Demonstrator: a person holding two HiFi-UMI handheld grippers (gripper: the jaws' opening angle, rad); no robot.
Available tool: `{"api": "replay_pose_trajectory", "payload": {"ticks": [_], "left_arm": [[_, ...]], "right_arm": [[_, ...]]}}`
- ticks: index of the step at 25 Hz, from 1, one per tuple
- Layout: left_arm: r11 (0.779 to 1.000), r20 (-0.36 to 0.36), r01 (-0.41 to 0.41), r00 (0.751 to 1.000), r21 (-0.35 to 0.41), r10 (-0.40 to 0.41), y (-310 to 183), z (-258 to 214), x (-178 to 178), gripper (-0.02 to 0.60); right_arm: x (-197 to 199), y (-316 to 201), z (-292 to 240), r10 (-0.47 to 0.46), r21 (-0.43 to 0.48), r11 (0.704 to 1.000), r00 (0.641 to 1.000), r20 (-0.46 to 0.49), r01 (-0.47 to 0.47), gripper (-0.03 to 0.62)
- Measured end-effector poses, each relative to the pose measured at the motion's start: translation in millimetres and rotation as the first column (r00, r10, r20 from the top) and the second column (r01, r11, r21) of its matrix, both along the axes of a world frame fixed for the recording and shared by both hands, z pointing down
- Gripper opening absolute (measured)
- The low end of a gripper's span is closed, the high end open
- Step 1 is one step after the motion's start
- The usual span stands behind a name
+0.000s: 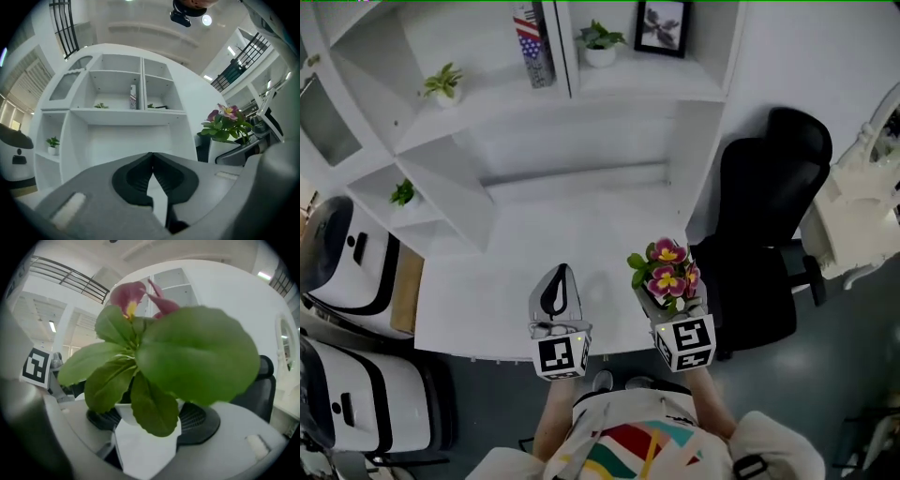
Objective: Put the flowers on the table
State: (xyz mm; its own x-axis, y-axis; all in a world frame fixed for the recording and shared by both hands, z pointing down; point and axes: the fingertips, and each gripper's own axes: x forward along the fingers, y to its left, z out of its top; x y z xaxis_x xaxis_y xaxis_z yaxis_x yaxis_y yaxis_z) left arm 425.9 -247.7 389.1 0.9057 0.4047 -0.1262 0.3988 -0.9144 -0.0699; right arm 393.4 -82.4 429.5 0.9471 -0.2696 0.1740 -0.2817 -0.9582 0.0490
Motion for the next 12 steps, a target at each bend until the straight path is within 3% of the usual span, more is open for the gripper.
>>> {"api": "replay_pose_trajectory", "payload": {"ticks": [12], "left_arm": [[0.986, 0.003, -0.165, 0.986, 0.010, 0.165, 40, -6, 14, 0.003]], "right_arm": [[-14, 38, 2, 0.190, 0.028, 0.981, 0.982, 0.017, -0.190, 0.336]]}}
